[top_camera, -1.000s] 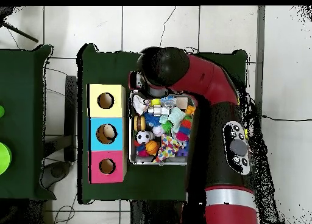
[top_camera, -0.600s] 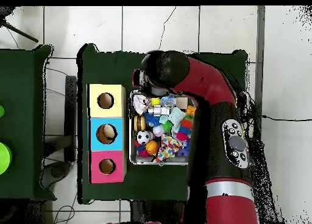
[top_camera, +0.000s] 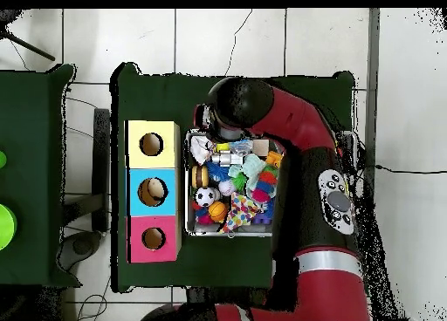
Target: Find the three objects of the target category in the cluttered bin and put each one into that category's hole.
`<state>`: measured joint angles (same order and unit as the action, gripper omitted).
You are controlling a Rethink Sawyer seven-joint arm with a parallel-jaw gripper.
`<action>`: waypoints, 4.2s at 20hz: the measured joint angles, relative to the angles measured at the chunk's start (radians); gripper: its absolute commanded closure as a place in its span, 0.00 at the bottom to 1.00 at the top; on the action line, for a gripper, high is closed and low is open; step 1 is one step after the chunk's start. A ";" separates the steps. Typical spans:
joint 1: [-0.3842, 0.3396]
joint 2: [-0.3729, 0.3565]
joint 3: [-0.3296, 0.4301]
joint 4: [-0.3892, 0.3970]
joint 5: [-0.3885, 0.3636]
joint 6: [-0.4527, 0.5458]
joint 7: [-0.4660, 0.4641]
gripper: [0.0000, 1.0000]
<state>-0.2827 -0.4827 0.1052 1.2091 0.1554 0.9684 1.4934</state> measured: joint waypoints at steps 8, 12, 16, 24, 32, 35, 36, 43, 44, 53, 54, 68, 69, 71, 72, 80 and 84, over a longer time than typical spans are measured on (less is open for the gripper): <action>0.000 0.040 0.000 -0.019 -0.002 0.000 0.000 0.00; 0.000 0.060 0.000 -0.028 -0.005 0.000 0.000 0.00; 0.001 0.093 0.000 -0.065 -0.010 0.000 0.000 0.00; 0.005 0.172 -0.001 -0.195 -0.025 0.000 0.000 0.00; 0.016 0.207 -0.002 -0.262 -0.029 0.000 0.000 0.00; 0.021 0.205 -0.002 -0.260 -0.029 0.000 0.000 0.00; 0.022 0.201 -0.002 -0.256 -0.029 0.000 0.000 0.00; 0.026 0.141 -0.002 -0.181 -0.016 0.000 0.000 0.00; 0.026 0.132 -0.002 -0.168 -0.014 0.000 0.000 0.00; 0.022 0.012 -0.001 -0.002 -0.002 -0.004 0.000 0.00; 0.021 0.004 -0.001 0.012 -0.002 -0.008 0.000 0.00; -0.054 -0.020 0.005 0.217 -0.039 -0.295 0.000 0.00; -0.056 -0.017 0.005 0.220 -0.043 -0.297 0.000 0.00; -0.062 -0.010 0.005 0.229 -0.052 -0.298 0.000 0.00; -0.063 -0.008 0.005 0.231 -0.055 -0.298 0.000 0.00; -0.053 0.032 0.004 0.252 -0.062 -0.322 0.000 0.00; -0.018 0.041 0.001 0.249 -0.062 -0.327 0.000 0.00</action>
<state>-0.3008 -0.4413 0.1061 1.4586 0.0929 0.6419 1.4934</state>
